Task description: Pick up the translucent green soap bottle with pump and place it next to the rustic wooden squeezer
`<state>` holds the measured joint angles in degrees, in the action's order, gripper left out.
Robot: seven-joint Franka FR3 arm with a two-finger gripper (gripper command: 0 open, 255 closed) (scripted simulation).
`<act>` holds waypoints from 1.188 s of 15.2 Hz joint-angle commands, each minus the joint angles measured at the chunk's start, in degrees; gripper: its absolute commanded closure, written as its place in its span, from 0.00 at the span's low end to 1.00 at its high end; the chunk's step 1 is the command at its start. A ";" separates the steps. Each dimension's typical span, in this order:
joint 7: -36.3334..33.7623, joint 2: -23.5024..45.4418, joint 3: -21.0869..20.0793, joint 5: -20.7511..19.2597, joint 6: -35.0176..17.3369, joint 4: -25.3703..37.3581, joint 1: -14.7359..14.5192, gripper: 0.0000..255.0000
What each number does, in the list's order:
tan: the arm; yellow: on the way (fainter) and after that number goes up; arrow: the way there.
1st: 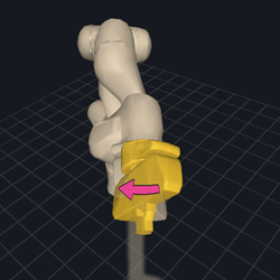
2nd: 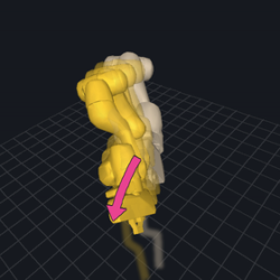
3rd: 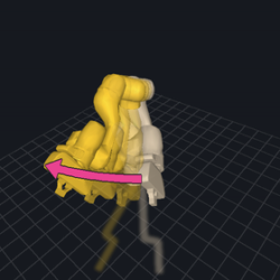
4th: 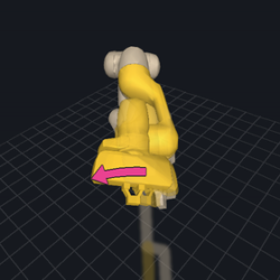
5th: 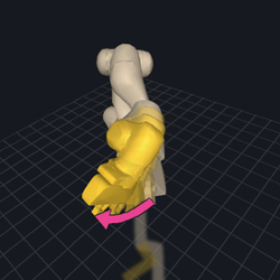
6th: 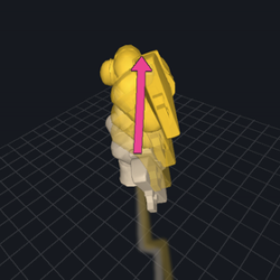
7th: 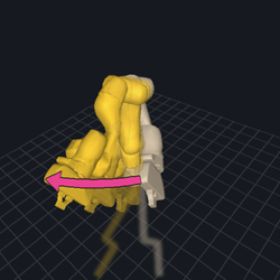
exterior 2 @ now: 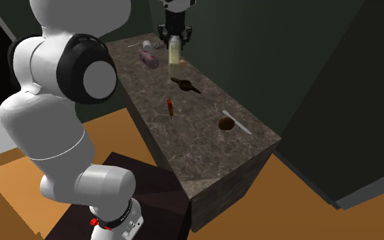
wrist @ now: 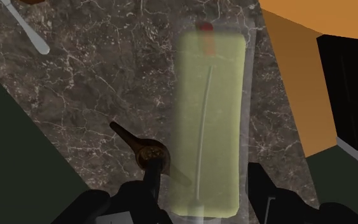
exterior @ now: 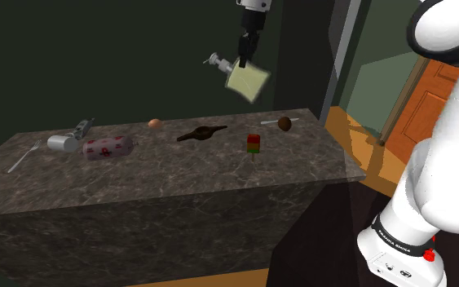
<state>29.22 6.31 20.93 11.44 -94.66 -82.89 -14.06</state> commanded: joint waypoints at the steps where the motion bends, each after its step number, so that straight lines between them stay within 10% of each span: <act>1: -1.29 4.12 -0.55 1.28 0.97 5.12 -0.30 1.00; 8: -6.85 26.77 -2.94 7.29 11.95 39.01 3.03 1.00; 18: -4.88 20.04 -2.39 5.37 -0.23 19.85 -0.58 1.00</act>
<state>24.24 26.95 18.51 16.97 -93.72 -61.33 -14.29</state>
